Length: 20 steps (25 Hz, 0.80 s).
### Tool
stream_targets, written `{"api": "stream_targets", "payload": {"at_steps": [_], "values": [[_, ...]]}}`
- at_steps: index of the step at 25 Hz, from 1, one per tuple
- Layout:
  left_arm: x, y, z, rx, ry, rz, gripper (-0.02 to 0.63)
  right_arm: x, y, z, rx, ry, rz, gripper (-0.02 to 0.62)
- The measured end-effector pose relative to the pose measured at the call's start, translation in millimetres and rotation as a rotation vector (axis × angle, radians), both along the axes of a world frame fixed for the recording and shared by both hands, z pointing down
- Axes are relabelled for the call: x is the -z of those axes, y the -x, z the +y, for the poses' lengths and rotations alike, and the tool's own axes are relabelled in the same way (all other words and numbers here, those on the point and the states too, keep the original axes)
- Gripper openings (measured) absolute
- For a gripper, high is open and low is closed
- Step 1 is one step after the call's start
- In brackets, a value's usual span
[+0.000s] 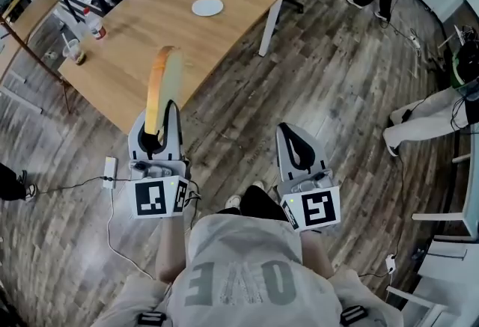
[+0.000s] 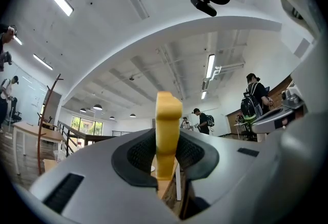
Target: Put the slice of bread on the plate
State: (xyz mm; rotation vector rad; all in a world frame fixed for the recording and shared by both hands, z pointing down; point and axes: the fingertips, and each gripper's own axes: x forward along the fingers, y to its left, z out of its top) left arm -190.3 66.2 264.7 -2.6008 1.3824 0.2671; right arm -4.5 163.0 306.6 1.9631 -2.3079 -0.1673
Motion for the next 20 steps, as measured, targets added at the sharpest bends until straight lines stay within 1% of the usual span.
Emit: {"api": "stream_targets", "payload": {"at_steps": [6, 8, 11, 16, 20], "values": [[-4, -16, -43, 0.030, 0.003, -0.011, 0.092, -8, -24, -63, 0.033, -0.007, -0.023, 0.015], [-4, -20, -60, 0.049, -0.003, -0.015, 0.092, -9, -30, -89, 0.054, -0.020, -0.029, 0.015], [-3, -31, -96, 0.076, -0.005, -0.001, 0.092, -4, -39, -137, 0.101, -0.047, -0.035, 0.015], [3, -64, -165, 0.086, 0.007, -0.003, 0.092, 6, -68, -218, 0.139, -0.056, -0.022, 0.015], [13, -91, -215, 0.106, -0.004, 0.008, 0.092, 11, -94, -276, 0.174, -0.049, -0.027, 0.015]]}}
